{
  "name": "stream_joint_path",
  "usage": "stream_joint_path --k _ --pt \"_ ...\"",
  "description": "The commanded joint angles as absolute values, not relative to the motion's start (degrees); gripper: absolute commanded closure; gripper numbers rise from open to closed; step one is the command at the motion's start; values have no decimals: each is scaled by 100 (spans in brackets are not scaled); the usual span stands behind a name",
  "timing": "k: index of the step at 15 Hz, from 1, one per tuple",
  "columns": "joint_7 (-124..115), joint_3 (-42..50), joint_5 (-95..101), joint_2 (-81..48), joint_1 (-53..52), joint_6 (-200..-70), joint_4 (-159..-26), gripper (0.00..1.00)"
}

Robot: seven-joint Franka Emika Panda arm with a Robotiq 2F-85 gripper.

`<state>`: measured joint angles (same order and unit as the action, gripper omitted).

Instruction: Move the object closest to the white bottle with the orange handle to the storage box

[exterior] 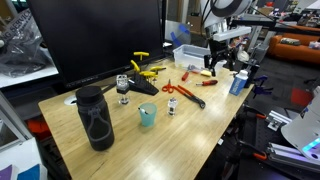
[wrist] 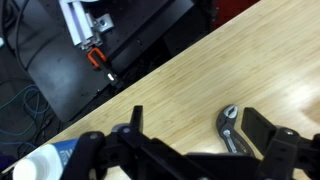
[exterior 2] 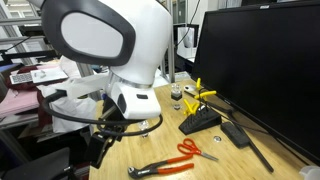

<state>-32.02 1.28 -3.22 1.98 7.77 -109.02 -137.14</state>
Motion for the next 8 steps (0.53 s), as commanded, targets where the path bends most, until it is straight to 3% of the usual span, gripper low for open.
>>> stream_joint_path --k 1,8 --pt "-3792 323 -968 -334 724 -11172 -13367 0" --pt "-4679 900 -1845 -1183 882 -11982 -13209 0"
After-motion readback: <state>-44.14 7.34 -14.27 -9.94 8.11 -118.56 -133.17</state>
